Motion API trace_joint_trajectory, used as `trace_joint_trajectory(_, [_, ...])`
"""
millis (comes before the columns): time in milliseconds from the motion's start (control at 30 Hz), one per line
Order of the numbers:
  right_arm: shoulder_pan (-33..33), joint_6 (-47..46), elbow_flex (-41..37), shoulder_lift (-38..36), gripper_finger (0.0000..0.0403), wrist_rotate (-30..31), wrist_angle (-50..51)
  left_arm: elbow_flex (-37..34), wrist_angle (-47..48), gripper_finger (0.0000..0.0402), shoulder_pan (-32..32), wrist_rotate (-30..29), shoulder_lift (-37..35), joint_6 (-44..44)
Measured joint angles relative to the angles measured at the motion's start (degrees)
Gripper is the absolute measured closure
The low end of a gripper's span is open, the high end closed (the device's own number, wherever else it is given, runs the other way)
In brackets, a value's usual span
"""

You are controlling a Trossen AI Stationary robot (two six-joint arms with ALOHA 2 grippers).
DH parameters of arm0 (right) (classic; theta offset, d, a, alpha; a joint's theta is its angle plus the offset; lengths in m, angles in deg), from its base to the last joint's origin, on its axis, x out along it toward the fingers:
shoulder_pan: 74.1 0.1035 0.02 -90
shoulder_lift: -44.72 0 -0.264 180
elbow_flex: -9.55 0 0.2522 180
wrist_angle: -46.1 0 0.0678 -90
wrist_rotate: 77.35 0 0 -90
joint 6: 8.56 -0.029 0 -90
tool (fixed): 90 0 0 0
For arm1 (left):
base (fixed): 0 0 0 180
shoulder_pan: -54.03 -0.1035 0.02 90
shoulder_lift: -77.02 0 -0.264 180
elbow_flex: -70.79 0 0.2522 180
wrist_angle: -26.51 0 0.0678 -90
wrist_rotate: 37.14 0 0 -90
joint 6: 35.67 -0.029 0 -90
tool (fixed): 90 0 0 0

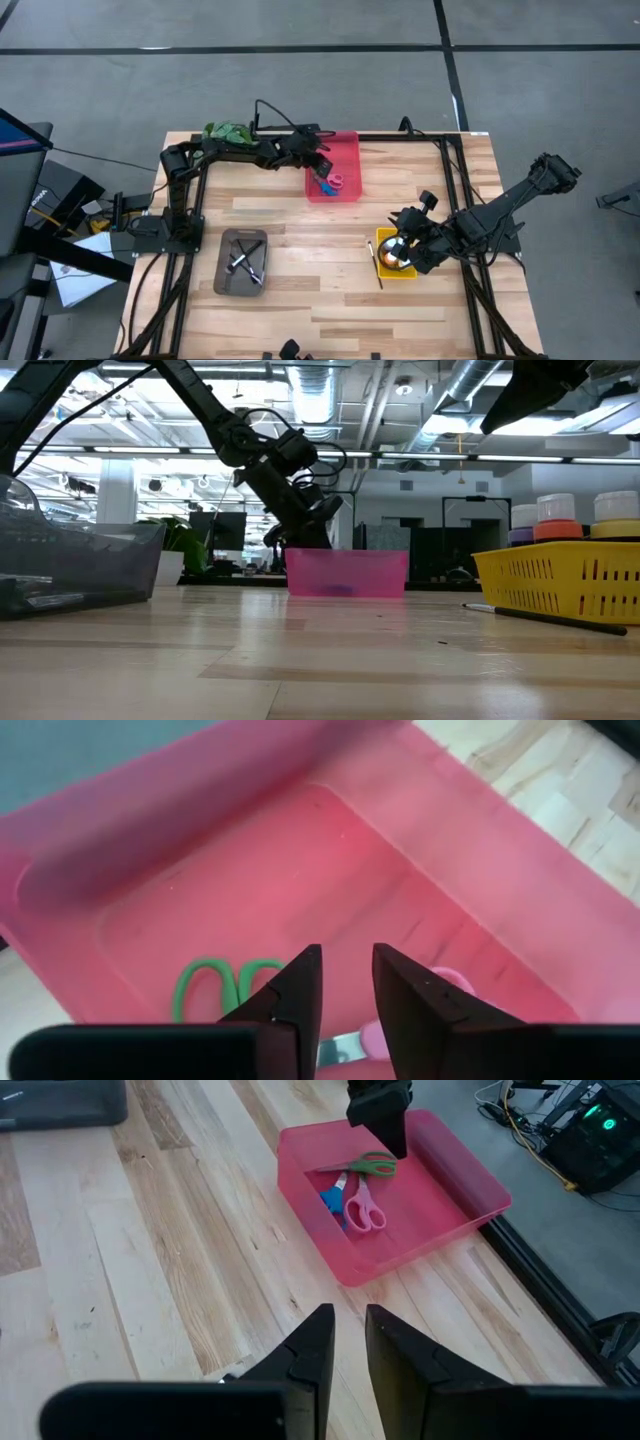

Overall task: Pick & Place Paint Supplies
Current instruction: Put the black makeup brush into the black bin

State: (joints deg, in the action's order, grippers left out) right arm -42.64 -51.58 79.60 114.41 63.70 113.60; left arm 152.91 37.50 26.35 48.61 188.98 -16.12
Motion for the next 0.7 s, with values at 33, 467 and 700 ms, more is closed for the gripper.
trace_joint_trajectory(33, [0.00, 0.00, 0.00, 0.00, 0.0346, -0.02, 0.00, 0.00, -0.35, 0.0316, 0.09, 0.00, 0.00, 0.00])
trace_joint_trajectory(467, [0.00, 0.00, 0.00, 0.00, 0.0346, 0.00, 0.26, 0.00, -2.16, 0.0316, 0.52, 2.18, -1.58, -0.01])
trace_joint_trajectory(700, [-0.01, 0.00, 0.00, 0.00, 0.0346, 0.00, 0.24, 0.00, -2.16, 0.0316, 2.79, 8.36, -8.30, -4.37])
